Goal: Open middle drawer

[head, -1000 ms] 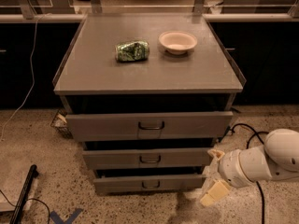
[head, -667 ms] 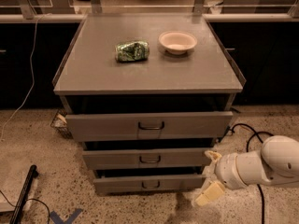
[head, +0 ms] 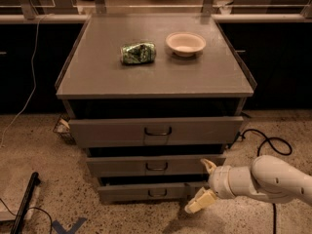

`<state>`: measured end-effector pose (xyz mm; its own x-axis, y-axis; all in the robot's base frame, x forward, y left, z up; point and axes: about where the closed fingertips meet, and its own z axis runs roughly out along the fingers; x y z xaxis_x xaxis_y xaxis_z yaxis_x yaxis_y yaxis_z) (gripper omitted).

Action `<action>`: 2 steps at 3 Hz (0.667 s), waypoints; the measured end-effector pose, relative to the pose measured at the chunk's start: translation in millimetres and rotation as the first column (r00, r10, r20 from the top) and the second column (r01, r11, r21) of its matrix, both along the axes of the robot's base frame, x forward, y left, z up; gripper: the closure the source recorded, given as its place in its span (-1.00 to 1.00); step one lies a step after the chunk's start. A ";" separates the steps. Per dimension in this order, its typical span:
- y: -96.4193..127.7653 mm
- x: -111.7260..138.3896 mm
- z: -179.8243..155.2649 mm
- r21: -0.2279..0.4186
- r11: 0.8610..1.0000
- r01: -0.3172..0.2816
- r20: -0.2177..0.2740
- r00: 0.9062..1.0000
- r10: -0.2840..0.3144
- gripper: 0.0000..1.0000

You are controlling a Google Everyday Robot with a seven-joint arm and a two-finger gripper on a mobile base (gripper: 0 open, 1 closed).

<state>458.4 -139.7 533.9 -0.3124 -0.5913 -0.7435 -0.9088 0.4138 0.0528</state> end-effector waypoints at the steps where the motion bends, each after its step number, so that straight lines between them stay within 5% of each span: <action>1: 5.4 13.6 -26.2 -0.001 1.000 0.013 0.050 0.999 -0.013 -1.00; 2: 5.8 31.6 -42.9 -0.008 1.000 0.022 0.137 0.990 -0.021 -1.00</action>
Offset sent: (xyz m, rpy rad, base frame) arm 0.0548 0.0021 -0.0606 -0.0263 -0.2587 -0.0347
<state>490.1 -133.9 491.0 -0.2208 -0.5931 -0.7743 -0.8980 0.4333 -0.0758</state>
